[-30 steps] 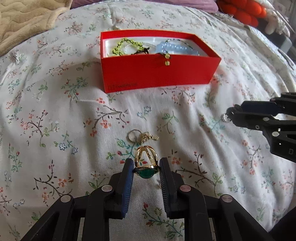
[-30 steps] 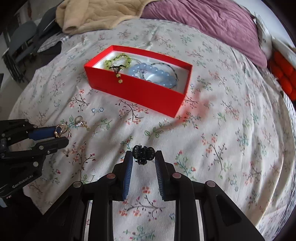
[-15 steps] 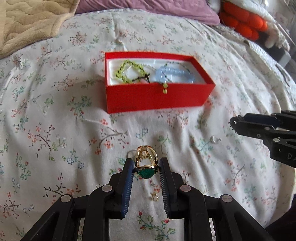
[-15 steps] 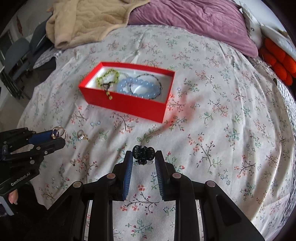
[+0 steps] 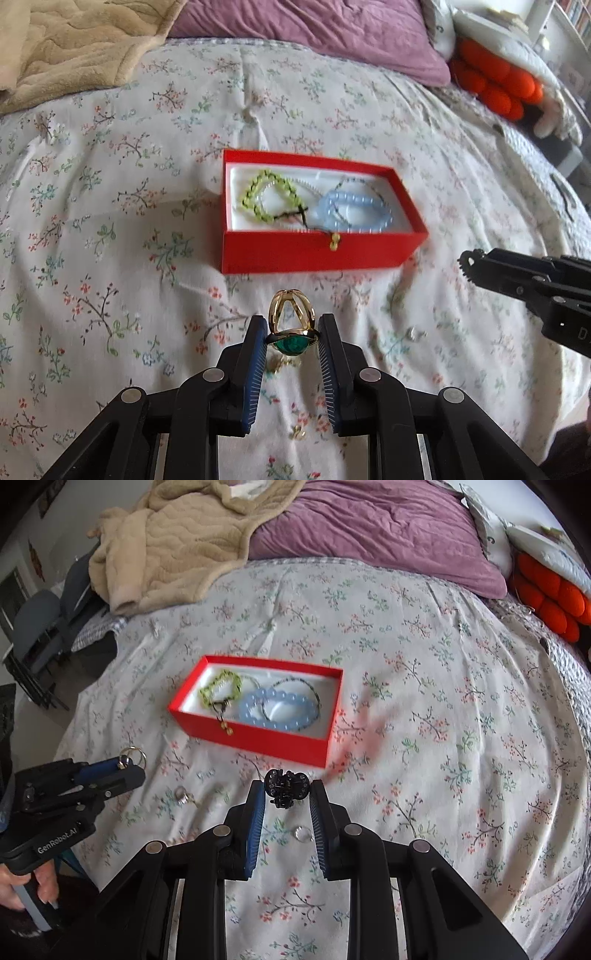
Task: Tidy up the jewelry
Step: 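Carry the ring and hair clip into the red box and open both tools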
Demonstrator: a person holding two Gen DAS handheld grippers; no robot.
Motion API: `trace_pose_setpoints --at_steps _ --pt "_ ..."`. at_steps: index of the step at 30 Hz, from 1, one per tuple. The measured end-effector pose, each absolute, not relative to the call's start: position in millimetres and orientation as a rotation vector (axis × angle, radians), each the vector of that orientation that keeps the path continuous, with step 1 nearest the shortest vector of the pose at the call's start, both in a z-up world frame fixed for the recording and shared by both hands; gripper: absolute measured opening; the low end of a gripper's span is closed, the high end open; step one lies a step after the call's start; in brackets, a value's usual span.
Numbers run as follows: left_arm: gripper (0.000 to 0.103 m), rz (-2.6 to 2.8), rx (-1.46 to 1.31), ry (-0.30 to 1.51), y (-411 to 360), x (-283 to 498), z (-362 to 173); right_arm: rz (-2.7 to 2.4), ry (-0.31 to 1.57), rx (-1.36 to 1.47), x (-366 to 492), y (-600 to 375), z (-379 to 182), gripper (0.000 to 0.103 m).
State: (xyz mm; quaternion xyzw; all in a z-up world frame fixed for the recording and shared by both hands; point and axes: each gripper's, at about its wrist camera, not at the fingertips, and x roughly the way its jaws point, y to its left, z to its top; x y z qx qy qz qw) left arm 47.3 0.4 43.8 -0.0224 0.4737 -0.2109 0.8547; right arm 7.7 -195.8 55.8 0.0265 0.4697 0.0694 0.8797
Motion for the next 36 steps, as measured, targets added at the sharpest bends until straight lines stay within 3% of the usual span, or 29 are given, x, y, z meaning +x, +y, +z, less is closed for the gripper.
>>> trace_pose_setpoints --at_steps 18,36 --pt "0.022 -0.476 -0.085 0.963 -24.1 112.5 38.8 0.168 0.987 0.272 70.6 -219.5 50.7 0.026" --pt "0.023 -0.421 -0.069 1.019 -36.2 148.4 8.6 0.155 1.064 0.245 109.1 -206.2 13.8 0.027"
